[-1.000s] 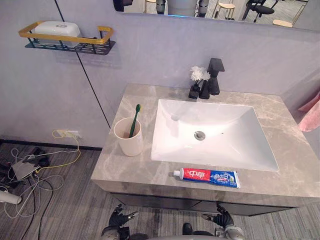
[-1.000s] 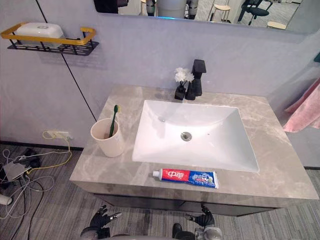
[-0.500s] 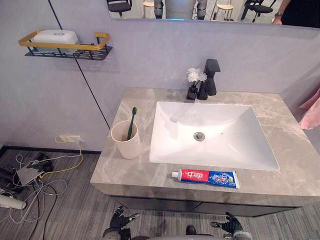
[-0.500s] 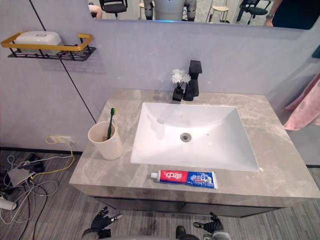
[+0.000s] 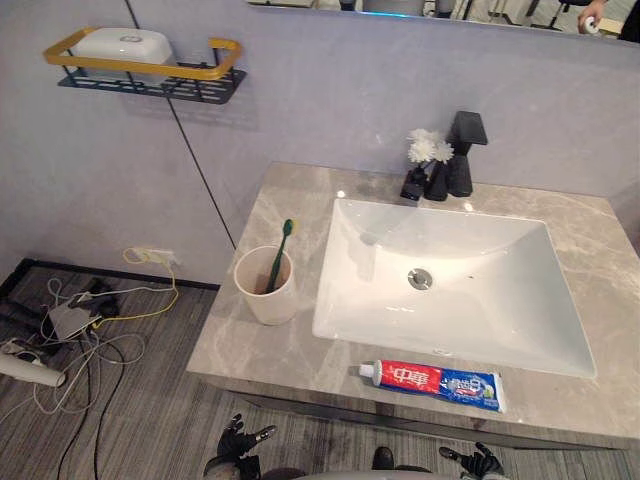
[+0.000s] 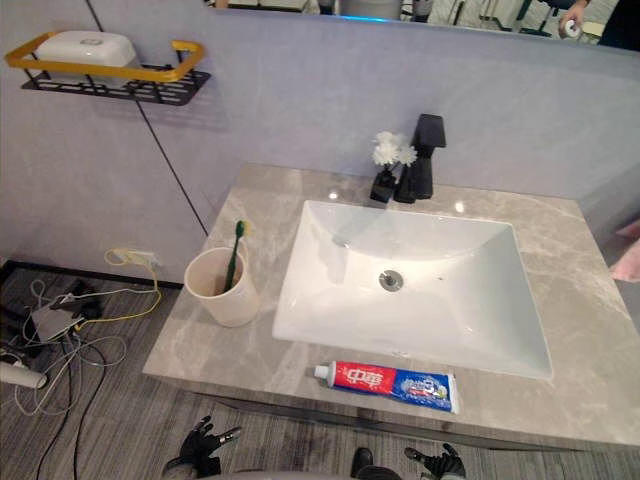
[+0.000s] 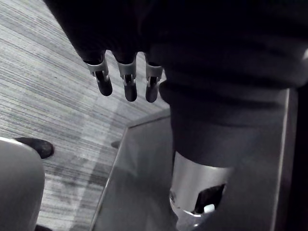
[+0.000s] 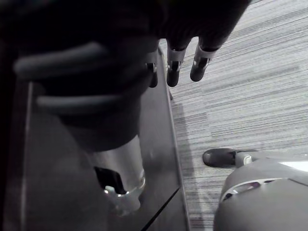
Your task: Organize washtable
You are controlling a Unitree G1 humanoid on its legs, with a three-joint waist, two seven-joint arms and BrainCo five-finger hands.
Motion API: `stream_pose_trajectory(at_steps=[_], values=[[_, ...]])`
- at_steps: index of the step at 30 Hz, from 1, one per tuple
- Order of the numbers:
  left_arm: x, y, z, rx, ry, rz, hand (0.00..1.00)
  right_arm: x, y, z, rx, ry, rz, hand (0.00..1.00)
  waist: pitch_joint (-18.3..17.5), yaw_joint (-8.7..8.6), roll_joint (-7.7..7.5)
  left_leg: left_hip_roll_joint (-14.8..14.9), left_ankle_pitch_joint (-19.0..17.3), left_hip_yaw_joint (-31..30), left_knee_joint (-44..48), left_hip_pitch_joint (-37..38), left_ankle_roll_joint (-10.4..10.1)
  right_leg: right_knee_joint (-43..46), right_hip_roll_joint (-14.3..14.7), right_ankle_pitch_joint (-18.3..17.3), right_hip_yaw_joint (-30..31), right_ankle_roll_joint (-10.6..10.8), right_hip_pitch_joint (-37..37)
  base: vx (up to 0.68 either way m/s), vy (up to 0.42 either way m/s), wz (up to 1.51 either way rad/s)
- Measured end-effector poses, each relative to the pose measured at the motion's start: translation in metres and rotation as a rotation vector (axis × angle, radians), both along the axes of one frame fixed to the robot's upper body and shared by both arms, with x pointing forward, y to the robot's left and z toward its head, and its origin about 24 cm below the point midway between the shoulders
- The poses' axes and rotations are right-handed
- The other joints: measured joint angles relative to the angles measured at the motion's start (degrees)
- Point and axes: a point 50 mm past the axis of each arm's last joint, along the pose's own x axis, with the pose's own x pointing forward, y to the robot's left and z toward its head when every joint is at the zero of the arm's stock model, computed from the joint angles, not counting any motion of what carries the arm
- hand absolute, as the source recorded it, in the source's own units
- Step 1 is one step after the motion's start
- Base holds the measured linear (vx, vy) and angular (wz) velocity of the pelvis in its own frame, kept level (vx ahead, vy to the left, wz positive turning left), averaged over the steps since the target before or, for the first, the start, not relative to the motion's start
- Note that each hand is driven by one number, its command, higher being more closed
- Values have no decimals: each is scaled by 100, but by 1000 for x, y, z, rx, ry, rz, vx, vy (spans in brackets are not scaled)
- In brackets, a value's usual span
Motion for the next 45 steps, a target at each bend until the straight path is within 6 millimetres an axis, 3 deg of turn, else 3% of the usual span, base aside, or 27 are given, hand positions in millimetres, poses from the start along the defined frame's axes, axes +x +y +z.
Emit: stream_pose_trajectory(at_steps=[6,9,14,17,22,27,28,30,36,39,45], values=[[-6,31,9,64,-39,140,0,1,-3,1,-11,-3,-29,0,3,6,-96,-228,57,-273,146,-123,83,-1,-220,74,-373,68,73,-55,32,24],[4,52,24,134,-131,190,0,2,-5,1,-12,-8,-45,0,33,20,-190,-330,143,-407,144,-208,91,-1,-324,75,-545,69,62,-85,3,26],[6,74,44,218,-232,254,0,5,-6,3,-15,-23,-50,0,37,47,-188,-349,231,-405,7,-223,144,-2,-347,72,-622,68,49,-120,-24,3],[17,83,63,265,-335,264,0,7,-7,4,-18,-30,-49,0,41,145,-181,-331,278,-384,-135,-235,106,-2,-329,31,-623,19,-39,-105,-42,-7],[45,92,119,382,-599,260,0,7,-10,6,-30,-45,-49,0,75,178,-109,-233,314,-424,-131,-260,86,-2,-277,-22,-703,-54,-36,-25,-25,4],[73,74,193,496,-949,219,0,-2,-10,4,-28,-29,-50,0,66,210,-41,-198,352,-512,-68,-313,114,0,-240,-51,-777,-81,-42,32,-5,8],[80,63,218,546,-1052,165,0,-6,-9,3,-20,-24,-47,0,65,258,-39,-197,357,-519,-20,-312,122,1,-238,-51,-784,-80,-44,60,19,6],[86,45,249,603,-1186,84,0,-10,-8,2,-13,-13,-39,0,62,315,-42,-202,358,-550,-7,-322,123,2,-240,-51,-784,-80,-42,45,23,7],[72,-8,325,775,-1551,-158,0,-7,-4,2,-2,-21,-4,0,52,297,-31,-269,358,-629,102,-367,125,9,-298,-50,-781,-80,-34,-2,31,2],[69,-28,337,789,-1638,-295,0,-6,0,1,7,-25,30,0,39,290,-13,-269,356,-643,136,-389,129,4,-295,-50,-780,-81,-37,-54,9,3],[73,-61,333,699,-1669,-575,0,0,8,0,28,-23,124,0,-23,212,6,-218,350,-595,166,-471,124,1,-241,-26,-759,-113,-142,-59,-3,-5]])
